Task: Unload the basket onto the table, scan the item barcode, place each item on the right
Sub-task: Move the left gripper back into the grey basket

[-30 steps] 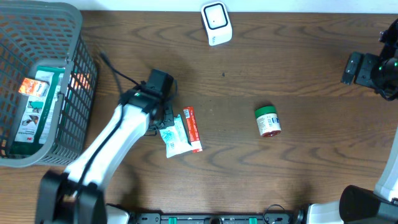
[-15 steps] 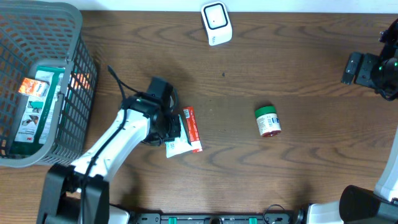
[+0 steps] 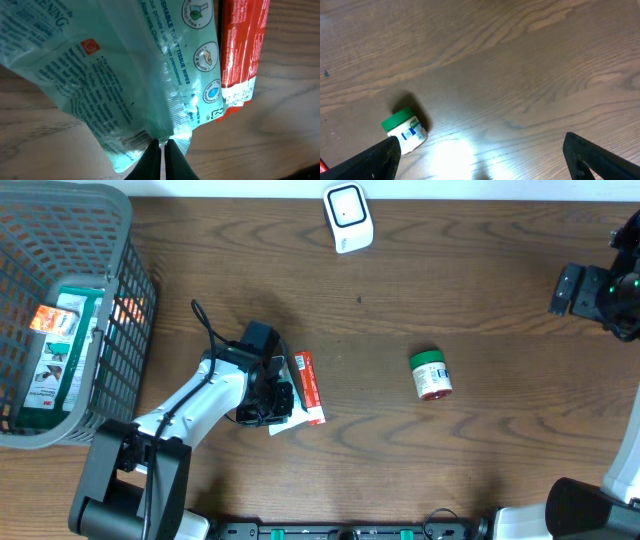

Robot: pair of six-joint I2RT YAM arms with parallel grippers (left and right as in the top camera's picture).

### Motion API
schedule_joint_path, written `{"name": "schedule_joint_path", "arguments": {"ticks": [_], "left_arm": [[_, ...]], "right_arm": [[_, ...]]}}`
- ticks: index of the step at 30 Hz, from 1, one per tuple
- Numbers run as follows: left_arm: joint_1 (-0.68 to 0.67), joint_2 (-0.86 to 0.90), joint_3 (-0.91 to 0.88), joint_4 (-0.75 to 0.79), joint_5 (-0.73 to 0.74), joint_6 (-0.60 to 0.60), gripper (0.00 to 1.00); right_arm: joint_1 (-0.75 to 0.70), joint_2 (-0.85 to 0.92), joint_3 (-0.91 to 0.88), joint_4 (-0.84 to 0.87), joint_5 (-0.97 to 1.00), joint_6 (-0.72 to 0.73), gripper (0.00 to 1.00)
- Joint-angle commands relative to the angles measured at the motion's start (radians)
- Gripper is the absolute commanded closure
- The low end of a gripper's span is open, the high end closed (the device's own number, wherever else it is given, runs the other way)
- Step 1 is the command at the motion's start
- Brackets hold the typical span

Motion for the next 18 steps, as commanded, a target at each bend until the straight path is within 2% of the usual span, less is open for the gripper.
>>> {"name": "schedule_joint_path", "arguments": {"ticks": [1,6,10,14,17,18], "left_arm": [[0.002,-0.043,0.054,-0.020,-0.014,0.024,0.93],[0.002,-0.156,0.159,-0.069,-0.042,0.023,0.93],[0.017,-0.249,0.310,-0.229,-0.215,0.002,0.93],[0.075,-0.257,0.569,-0.427,-0.396,0.006,0.92],[0.156,-0.256,0.754,-0.488,-0.500,0.001,0.92],[0.189,-0.256,0.795,-0.488,-0.500,0.000,0.85]], "right_arm": [[-0.003,0.003,0.011,0.000,-0.001,0.015,0.01],[-0.003,0.003,0.011,0.000,-0.001,0.015,0.01],[-0.003,0.003,0.011,0.000,-0.001,0.015,0.01],[-0.003,0.003,0.011,0.000,-0.001,0.015,0.01],[-0.003,0.003,0.011,0.000,-0.001,0.015,0.01],[-0.003,0.003,0.011,0.000,-0.001,0.015,0.01]]}}
